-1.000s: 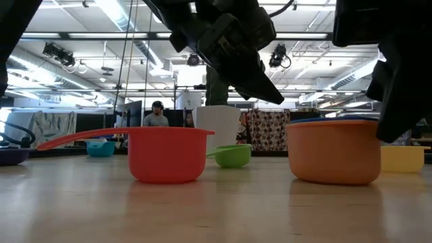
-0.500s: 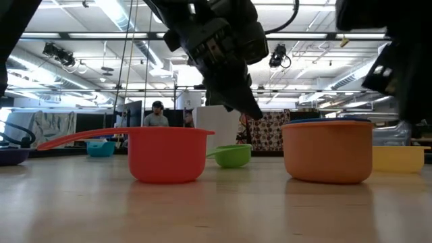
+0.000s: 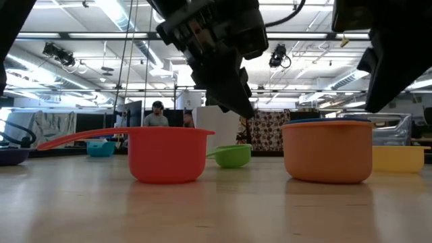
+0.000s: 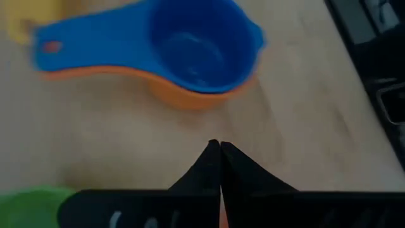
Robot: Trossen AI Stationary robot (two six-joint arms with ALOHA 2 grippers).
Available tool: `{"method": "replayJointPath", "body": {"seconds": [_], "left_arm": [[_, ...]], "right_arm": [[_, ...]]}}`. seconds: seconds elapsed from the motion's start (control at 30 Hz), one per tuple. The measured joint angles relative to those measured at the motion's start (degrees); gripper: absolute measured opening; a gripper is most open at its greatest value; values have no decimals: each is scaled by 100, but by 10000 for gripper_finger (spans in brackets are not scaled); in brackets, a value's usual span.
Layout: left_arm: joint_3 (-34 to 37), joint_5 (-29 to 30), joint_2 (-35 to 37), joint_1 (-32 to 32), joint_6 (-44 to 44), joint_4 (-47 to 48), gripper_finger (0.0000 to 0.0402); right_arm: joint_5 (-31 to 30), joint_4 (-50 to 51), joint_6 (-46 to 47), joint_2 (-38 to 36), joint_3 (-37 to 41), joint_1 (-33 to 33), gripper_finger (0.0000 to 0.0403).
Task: Nest measuring cups in basket
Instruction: Adjust the stacked measuring cups
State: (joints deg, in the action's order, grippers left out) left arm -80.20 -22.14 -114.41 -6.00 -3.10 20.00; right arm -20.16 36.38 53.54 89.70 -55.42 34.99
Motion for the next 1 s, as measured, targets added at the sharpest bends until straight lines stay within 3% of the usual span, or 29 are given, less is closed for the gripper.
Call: {"method": "replayJointPath", "body": {"seconds": [0.37,1.0], "left_arm": [[0,109,-459,-517,762,-936,1],[2,579,-671,-505,949,-1411,1]], "right_arm": [[124,144,-256,137,4,-449,2],[891,-326,-870,308,9,-741,2]]}}
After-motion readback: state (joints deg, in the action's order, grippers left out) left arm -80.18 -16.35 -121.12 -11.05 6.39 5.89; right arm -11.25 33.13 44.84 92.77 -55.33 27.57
